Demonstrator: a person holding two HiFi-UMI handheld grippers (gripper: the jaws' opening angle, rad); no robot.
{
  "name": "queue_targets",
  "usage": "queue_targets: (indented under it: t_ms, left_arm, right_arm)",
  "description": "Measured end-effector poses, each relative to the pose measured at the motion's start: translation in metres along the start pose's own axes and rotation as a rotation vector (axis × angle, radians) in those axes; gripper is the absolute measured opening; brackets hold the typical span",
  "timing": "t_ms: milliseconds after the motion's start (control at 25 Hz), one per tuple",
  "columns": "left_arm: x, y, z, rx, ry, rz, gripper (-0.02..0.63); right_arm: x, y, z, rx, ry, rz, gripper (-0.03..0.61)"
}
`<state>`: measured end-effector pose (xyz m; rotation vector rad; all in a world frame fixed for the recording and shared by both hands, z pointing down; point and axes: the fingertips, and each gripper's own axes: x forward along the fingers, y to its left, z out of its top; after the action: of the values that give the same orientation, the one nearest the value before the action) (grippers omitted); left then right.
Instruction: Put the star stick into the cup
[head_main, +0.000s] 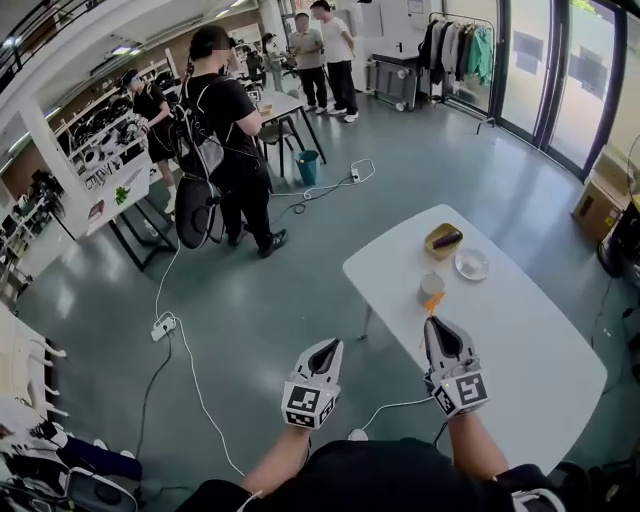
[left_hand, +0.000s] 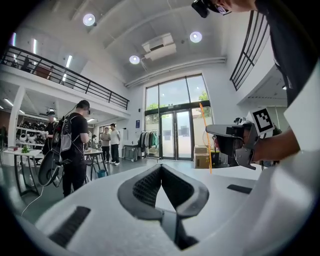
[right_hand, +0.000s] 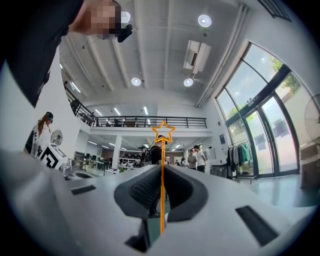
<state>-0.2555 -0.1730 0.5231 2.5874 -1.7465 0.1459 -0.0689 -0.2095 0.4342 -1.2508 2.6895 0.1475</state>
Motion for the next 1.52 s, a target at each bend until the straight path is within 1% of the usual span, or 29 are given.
queue_targets:
  t_ms: [120,320,560,720,1040,1320,1520]
  left_arm:
    - [0.014,0.007,0.002,0.01,-0.003,-0.03,0.009]
    - [0.04,0.008,-0.003,0.002,0.001,-0.085,0.009]
    - [0.074,0.004,-0.009,-0.012,0.012,-0.133,0.009]
    - [0.095,0.007,-0.01,-0.019,0.02,-0.143,0.009]
    - [0.135,0.029,-0.017,-0.018,0.05,-0.132,0.009]
    - [0.184,0.021,-0.021,-0.02,0.088,-0.147,0.009]
    - [0.211,0.017,-0.027,-0.011,0.113,-0.15,0.009]
  right_arm:
    - [0.008,-0.005,-0.003,-0.01,0.002,-0.022,0.023]
    - [0.018,-0.017,-0.014,-0.028,0.02,-0.052,0.023]
    - [0.031,-0.04,-0.023,-0.013,0.025,-0.097,0.023]
    - [0.044,-0.062,-0.031,0.009,0.034,-0.119,0.023]
    - [0.079,-0.108,-0.054,0.042,0.045,-0.159,0.023]
    - [0.103,-0.159,-0.075,0.072,0.06,-0.175,0.023]
    - [0.118,-0.191,-0.098,0.09,0.073,-0.183,0.023]
